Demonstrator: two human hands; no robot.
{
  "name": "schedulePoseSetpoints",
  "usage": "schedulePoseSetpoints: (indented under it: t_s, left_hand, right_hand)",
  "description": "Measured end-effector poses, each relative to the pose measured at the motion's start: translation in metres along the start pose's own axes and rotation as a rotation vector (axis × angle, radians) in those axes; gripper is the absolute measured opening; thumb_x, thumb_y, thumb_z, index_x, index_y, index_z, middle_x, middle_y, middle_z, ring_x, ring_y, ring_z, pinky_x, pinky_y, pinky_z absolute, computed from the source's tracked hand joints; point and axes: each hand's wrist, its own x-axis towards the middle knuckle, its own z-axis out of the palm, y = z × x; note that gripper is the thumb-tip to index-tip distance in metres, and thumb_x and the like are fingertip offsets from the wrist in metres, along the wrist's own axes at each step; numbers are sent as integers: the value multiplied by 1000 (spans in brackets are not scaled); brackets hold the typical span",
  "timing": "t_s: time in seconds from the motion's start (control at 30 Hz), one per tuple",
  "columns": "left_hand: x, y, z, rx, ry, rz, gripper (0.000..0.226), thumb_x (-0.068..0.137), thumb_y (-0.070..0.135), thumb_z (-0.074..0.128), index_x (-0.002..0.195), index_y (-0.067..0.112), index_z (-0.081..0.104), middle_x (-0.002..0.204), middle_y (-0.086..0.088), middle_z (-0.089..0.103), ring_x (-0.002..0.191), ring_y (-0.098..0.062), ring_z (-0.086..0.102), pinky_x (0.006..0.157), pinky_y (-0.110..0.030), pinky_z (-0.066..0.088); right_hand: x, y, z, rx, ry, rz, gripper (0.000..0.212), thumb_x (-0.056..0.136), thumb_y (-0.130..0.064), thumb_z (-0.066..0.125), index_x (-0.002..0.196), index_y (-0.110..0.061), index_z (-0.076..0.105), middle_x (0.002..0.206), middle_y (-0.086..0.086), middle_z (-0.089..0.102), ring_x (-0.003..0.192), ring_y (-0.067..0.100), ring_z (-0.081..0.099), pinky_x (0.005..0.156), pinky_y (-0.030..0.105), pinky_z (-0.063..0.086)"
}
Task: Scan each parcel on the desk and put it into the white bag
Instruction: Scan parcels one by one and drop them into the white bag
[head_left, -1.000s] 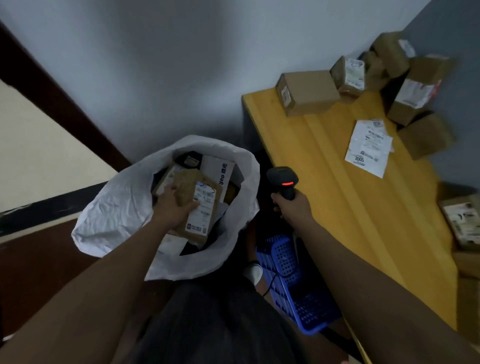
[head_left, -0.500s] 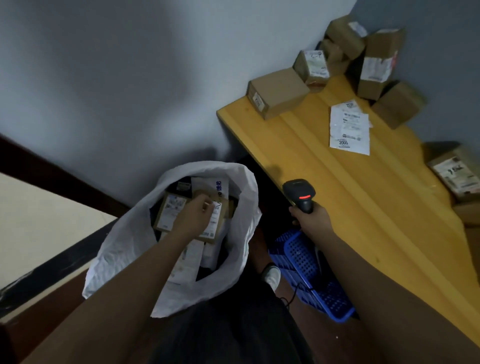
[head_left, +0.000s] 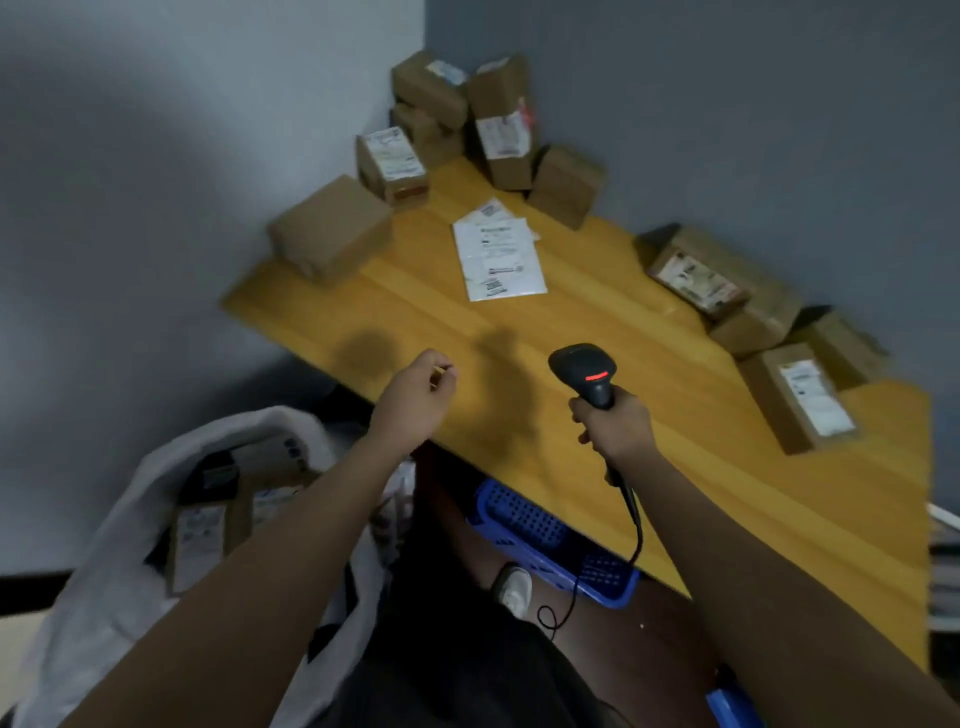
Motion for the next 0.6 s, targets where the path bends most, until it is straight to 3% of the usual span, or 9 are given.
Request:
schedulePoseSetpoints:
  t_s: [0.2, 0.27, 0.4, 0.47, 0.6]
  left_hand:
    - [45, 103, 124, 20, -156, 85, 8, 99, 30, 44, 98, 28, 52, 99, -2, 67, 71, -22, 58, 62, -35, 45]
    - [53, 134, 167, 62, -238, 111, 11, 100, 27, 42, 101, 24, 52, 100, -3, 65, 65, -21, 51, 59, -30, 38]
    - [63, 190, 246, 224, -376, 179, 18, 102, 30, 40, 111, 20, 53, 97, 0, 59, 71, -22, 53, 62, -30, 40]
    - [66, 208, 283, 295, -441, 218, 20, 101, 30, 42, 113, 19, 53, 105, 0, 61, 80, -23, 56, 67, -31, 42]
    - [74, 228, 354, 500, -574, 348, 35, 99, 29, 45, 129, 13, 50, 132, -10, 52, 121, -29, 50, 100, -38, 42]
  right_hand:
    - [27, 67, -119, 102, 169, 106, 15, 89, -20, 63, 95, -6, 63, 95, 18, 69, 60, 19, 61, 56, 30, 45]
    - [31, 93, -157, 148, 233, 157, 18, 89, -19, 63, 98, -3, 63, 96, 19, 69, 60, 19, 60, 55, 29, 45]
    - [38, 141, -220, 205, 371, 228, 17, 89, -18, 62, 100, -5, 63, 93, 20, 69, 59, 21, 60, 54, 30, 45]
    - [41, 161, -243, 232, 433, 267, 15, 89, -18, 61, 98, -6, 63, 91, 19, 69, 60, 21, 60, 56, 32, 45]
    - [48, 194, -271, 316, 507, 346, 16, 88, -18, 61, 98, -5, 63, 91, 19, 69, 59, 21, 60, 56, 31, 45]
